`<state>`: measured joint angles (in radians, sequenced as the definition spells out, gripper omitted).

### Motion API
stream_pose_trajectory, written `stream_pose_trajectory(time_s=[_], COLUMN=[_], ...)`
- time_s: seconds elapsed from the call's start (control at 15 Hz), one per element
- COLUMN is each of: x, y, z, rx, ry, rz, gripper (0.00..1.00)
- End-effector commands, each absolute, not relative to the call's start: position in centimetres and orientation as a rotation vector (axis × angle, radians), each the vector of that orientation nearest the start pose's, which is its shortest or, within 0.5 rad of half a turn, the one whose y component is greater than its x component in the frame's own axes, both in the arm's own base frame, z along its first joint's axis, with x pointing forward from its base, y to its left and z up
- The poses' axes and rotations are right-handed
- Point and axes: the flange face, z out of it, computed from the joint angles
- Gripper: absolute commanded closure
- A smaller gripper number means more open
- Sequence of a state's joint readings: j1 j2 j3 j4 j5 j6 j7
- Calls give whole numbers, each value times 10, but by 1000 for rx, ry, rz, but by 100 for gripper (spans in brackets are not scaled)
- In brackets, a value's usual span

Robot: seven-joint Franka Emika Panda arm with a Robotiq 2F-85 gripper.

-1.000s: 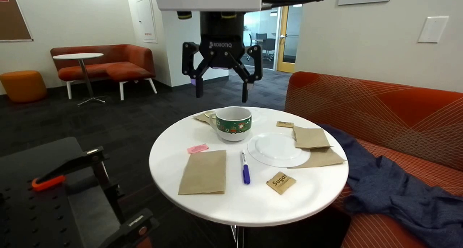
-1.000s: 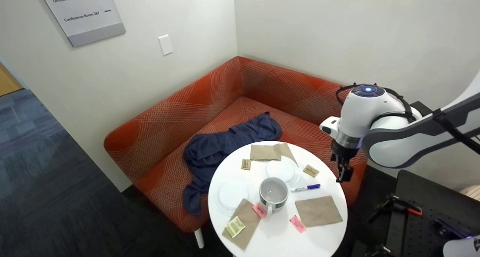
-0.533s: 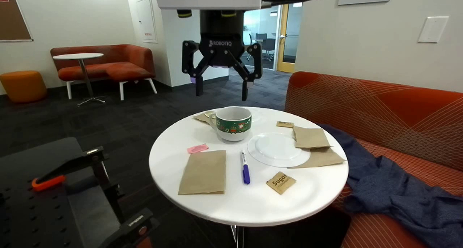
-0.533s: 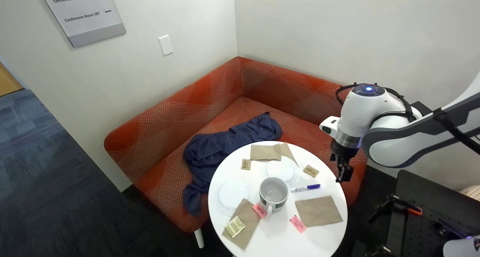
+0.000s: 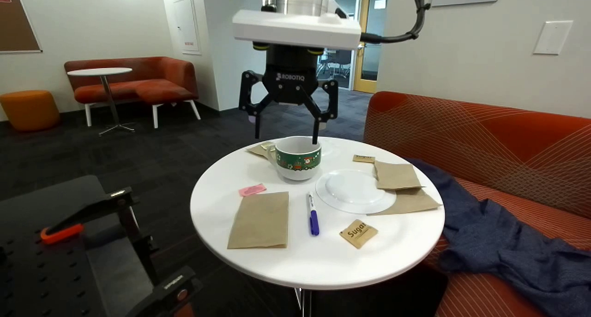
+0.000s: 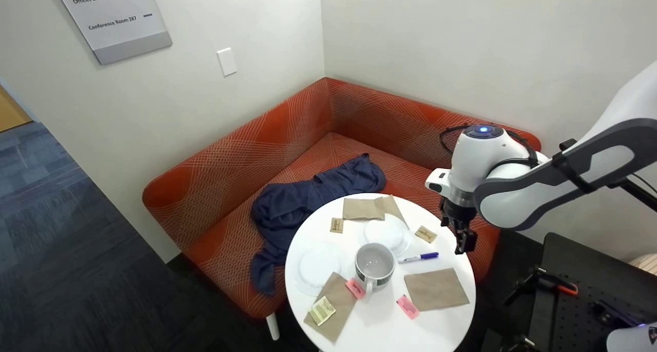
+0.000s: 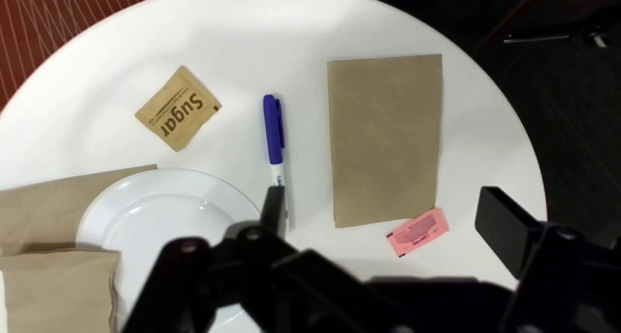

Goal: Move the marker to the left side of the table

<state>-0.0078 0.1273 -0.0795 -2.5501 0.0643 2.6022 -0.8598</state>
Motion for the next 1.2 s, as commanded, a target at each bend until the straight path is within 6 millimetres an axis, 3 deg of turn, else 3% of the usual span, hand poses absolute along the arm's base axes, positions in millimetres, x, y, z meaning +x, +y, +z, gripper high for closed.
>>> stream_pose_trajectory(time_s=[0.0,0.73,1.13], x=[463,507,517], y=[-53,-71,-78], z=[202,151,122], rx=[-2867,-2862,-2868], ry=[-1164,-1160,-1138], rz=[81,57,95], gripper=[0,0,0])
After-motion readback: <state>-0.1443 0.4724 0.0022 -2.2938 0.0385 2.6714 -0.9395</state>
